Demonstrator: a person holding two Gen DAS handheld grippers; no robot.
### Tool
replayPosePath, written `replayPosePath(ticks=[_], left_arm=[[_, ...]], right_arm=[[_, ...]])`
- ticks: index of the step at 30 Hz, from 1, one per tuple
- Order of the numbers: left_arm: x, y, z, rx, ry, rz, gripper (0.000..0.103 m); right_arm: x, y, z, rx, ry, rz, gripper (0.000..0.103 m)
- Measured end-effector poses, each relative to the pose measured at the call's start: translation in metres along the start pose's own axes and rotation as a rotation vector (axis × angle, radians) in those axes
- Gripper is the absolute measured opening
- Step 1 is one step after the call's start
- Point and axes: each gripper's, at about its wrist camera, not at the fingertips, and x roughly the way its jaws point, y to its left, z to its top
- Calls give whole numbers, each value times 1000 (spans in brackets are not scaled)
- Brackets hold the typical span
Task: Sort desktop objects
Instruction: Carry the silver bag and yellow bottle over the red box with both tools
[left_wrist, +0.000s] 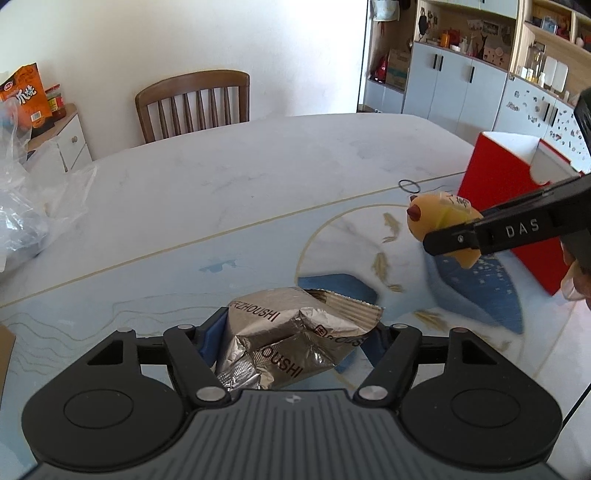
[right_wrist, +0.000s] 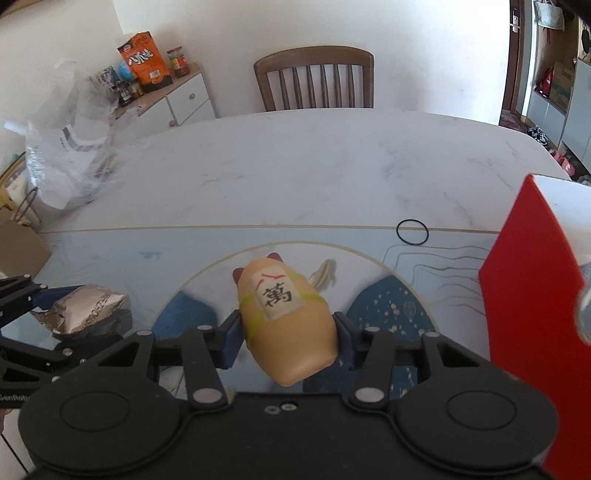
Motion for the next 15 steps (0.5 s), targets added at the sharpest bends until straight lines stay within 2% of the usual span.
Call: replayPosePath(ticks=[15], left_arm=[[-42, -35, 1, -36, -7, -43, 71]], right_arm=[[-61, -2, -21, 17, -28, 45, 49]])
